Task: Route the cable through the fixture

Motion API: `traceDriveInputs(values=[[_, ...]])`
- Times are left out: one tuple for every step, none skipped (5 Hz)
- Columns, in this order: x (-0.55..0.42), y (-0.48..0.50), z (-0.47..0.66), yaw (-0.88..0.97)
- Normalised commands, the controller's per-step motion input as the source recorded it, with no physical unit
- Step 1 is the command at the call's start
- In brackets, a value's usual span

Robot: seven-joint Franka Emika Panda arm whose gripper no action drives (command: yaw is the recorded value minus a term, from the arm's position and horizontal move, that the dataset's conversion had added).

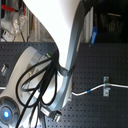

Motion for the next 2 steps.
traceDriveInputs(values=[[-0.013,-0.003,0.0,0.0],[-0.229,0.209,0.2,0.23]])
